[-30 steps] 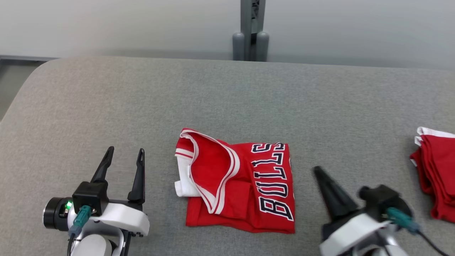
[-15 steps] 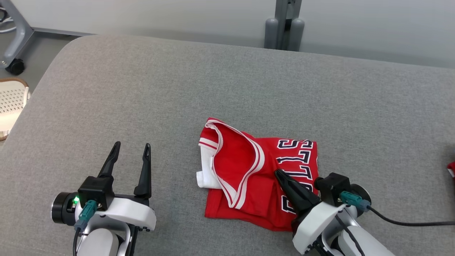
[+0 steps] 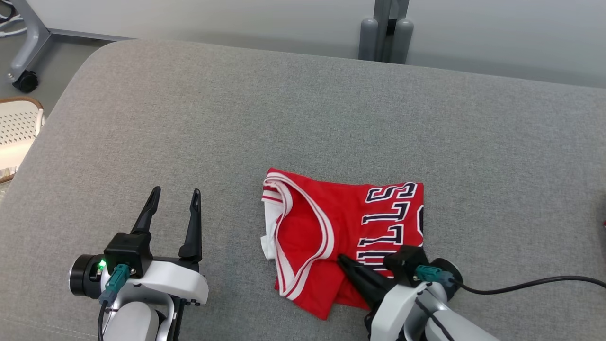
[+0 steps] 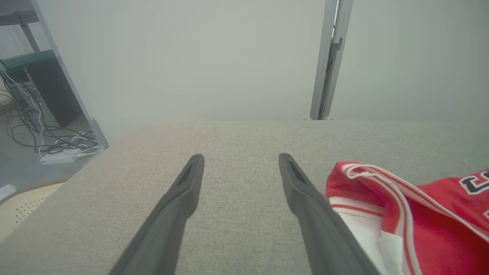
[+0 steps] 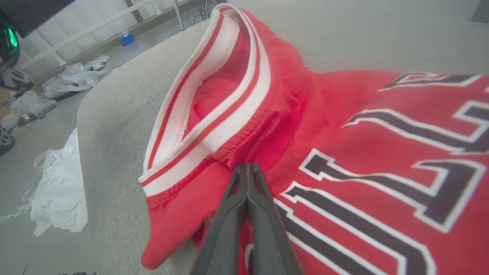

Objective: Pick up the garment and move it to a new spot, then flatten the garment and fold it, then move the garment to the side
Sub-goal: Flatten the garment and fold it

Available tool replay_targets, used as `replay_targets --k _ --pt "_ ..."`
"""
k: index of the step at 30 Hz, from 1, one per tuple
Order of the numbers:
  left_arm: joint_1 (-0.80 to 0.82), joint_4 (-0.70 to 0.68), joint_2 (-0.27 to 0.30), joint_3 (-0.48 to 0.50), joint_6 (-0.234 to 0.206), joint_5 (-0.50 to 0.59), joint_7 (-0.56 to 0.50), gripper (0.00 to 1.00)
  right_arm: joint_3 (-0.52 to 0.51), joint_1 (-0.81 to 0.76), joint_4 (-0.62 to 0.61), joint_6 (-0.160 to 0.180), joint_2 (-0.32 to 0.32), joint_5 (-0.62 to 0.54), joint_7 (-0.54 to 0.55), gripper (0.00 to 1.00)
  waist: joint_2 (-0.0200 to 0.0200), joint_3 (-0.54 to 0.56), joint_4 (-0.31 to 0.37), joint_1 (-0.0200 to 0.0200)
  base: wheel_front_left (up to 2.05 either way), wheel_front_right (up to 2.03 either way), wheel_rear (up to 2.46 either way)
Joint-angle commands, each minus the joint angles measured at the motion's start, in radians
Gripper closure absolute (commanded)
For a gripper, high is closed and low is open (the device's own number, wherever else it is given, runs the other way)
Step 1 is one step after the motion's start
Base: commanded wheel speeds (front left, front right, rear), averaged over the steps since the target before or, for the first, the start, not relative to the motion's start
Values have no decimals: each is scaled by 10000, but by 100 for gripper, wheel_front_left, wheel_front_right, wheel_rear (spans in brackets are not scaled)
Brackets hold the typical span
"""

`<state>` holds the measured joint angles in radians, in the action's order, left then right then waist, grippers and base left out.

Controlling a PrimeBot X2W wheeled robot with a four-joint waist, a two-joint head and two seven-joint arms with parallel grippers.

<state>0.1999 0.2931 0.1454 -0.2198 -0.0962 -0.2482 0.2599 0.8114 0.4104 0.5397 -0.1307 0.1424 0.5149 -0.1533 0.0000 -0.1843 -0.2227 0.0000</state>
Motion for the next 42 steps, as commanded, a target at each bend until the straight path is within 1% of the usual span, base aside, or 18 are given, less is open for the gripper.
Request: replay_targets --k 1,8,12,16,21,25,28,30,31,33,34,39,40,41,42 --pt "112 18 31 36 70 -30 44 0 256 144 83 -3 -5 148 -15 100 0 2 -6 0 0 0 0" --pt "134 8 -28 20 87 3 51 0 1102 358 518 -3 -200 513 115 100 0 0 -89 0 0 0 0" --pt "95 -12 -68 35 119 35 51 0 593 398 1035 0 -249 505 -166 100 0 7 -131 0 0 0 0" --pt "-47 -51 -67 93 105 62 52 0 -31 272 1198 -1 -229 568 -484 100 0 5 -48 0 0 0 0" --pt "-59 -51 -21 160 125 108 53 0 -726 -7 454 -1 -33 819 -752 100 0 52 194 0 0 0 0" --pt "-94 -82 63 215 65 137 53 0 -1365 -361 -722 -1 243 968 -886 100 0 103 405 0 0 0 0" --pt "-147 -148 129 257 -19 185 53 0 -2271 -669 -1710 -1 568 745 -970 100 0 155 603 0 0 0 0" --pt "-170 -199 190 294 -54 198 53 0 -3043 -934 -2361 -3 658 477 -1007 100 0 195 745 0 0 0 0" --pt "-224 -290 265 333 -129 210 53 0 -4308 -1359 -3302 -3 667 -66 -1032 100 0 274 958 0 0 0 0" --pt "-260 -371 307 344 -183 208 37 0 -5001 -1681 -3842 -3 528 -337 -924 100 0 339 1097 0 0 0 0" --pt "-286 -461 377 355 -230 220 -9 0 -5678 -1969 -4318 -3 405 -669 -754 100 0 398 1233 0 0 0 0" --pt "-335 -761 526 365 -313 267 -133 0 -7069 -2577 -5204 -3 179 -1447 -321 100 0 452 1504 0 0 0 0" --pt "-349 -811 541 369 -337 263 -178 0 -7287 -2689 -5310 -3 117 -1542 -247 92 0 459 1540 0 0 0 0" --pt "-370 -867 557 364 -355 268 -193 0 -7522 -2825 -5424 -3 59 -1727 -170 75 0 464 1577 0 0 0 0" --pt "-390 -932 575 368 -369 273 -209 0 -7776 -2945 -5541 -3 8 -1900 -111 52 0 468 1612 0 0 0 0"
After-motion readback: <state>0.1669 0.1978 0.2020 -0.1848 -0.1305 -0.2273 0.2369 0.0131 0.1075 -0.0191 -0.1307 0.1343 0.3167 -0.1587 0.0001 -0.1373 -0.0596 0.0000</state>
